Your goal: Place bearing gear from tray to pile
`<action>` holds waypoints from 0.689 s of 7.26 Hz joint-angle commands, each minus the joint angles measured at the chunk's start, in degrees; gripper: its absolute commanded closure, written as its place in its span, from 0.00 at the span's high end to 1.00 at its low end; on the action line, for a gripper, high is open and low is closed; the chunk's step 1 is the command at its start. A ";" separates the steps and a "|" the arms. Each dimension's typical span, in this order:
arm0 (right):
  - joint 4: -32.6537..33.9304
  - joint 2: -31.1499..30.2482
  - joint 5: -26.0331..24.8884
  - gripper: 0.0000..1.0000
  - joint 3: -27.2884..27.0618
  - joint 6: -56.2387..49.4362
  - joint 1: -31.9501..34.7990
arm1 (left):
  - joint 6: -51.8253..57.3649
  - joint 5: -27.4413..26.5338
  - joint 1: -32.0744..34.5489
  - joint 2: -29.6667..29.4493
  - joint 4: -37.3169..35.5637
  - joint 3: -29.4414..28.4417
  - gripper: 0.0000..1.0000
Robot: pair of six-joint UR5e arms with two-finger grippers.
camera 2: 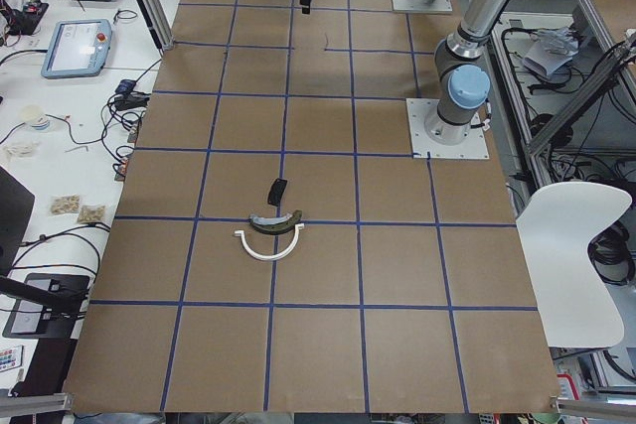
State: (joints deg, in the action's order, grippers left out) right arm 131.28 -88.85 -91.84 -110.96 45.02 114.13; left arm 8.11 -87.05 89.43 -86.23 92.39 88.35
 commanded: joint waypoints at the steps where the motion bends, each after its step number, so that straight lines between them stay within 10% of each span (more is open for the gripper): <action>1: 4.78 0.26 0.61 0.51 -2.34 0.68 0.48 | 0.15 -0.05 -0.22 -0.08 -0.63 -0.19 1.00; 3: 4.78 0.35 0.52 0.81 -2.25 0.68 0.48 | -2.65 0.04 0.22 0.27 -0.54 0.51 1.00; 5: 4.26 -0.70 0.09 0.90 -1.29 -5.68 -0.92 | -2.14 0.90 -0.30 -0.25 -0.19 2.16 1.00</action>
State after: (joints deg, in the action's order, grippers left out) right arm 135.91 -88.98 -91.32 -112.84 43.71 113.91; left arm 5.80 -86.71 89.39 -86.13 92.08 89.34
